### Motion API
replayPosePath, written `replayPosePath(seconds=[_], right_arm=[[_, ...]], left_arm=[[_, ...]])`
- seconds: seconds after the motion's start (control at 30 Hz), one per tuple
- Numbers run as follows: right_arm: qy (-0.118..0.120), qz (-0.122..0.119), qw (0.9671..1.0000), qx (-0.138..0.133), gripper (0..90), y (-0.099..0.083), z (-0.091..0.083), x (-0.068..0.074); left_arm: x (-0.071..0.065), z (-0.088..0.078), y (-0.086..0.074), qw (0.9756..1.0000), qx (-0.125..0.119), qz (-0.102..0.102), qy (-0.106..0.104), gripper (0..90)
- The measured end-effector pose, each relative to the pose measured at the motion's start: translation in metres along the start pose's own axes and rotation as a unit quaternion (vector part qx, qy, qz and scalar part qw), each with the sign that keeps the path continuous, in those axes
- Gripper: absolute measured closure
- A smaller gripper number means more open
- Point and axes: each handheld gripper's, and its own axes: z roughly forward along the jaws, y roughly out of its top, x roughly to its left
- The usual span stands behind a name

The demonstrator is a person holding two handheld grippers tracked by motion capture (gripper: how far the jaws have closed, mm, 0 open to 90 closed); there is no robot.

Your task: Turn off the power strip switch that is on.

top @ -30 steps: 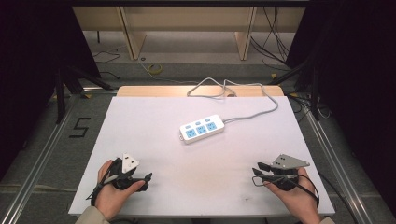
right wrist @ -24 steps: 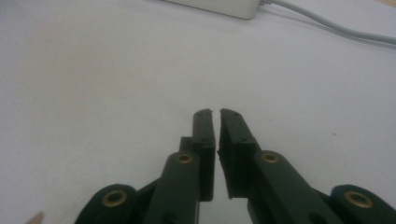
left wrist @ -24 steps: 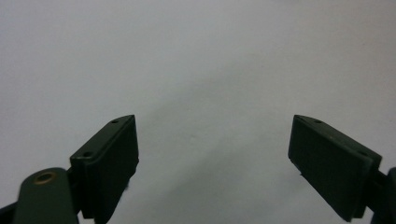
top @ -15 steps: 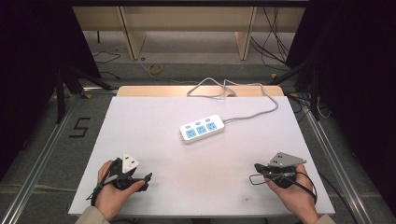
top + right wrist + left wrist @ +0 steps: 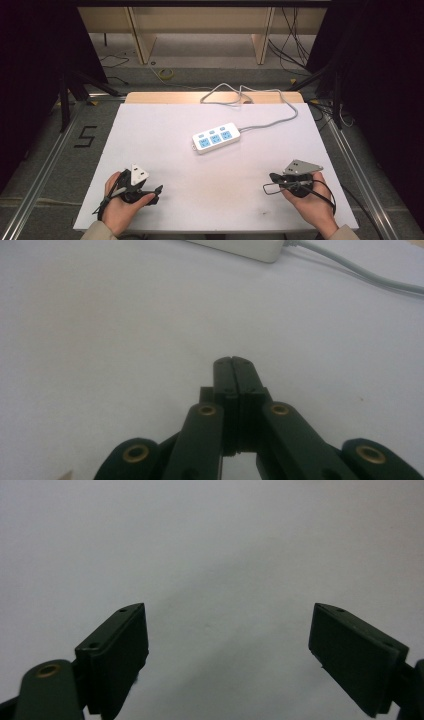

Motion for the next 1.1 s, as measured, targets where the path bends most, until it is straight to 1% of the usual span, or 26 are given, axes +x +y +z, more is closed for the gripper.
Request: replayPosePath(seconds=[0.13, 0.17, 0.2, 0.57, 1.1], right_arm=[[0.001, -0.001, 1.0, 0.001, 90.0, 0.003, 0.002, 0.0], [0.001, 0.002, 1.0, 0.003, 90.0, 0.004, 0.002, 0.0], [0.003, -0.001, 1.0, 0.003, 90.0, 0.005, 0.003, 0.0], [0.005, -0.004, 1.0, 0.005, 90.0, 0.015, 0.008, -0.001], [0.008, -0.004, 0.9999, 0.009, 90.0, 0.026, 0.016, -0.002]], left_arm=[[0.0, 0.0, 0.0, 1.0, -0.001, 0.001, 0.0, 15.9], [0.0, 0.0, 0.0, 1.0, -0.001, 0.001, 0.0, 15.9], [0.0, 0.0, 0.0, 1.0, -0.001, 0.0, 0.0, 15.8], [-0.001, 0.001, 0.0, 1.0, -0.002, 0.0, 0.001, 15.9], [-0.001, 0.002, 0.0, 1.0, -0.002, -0.002, 0.001, 15.9]])
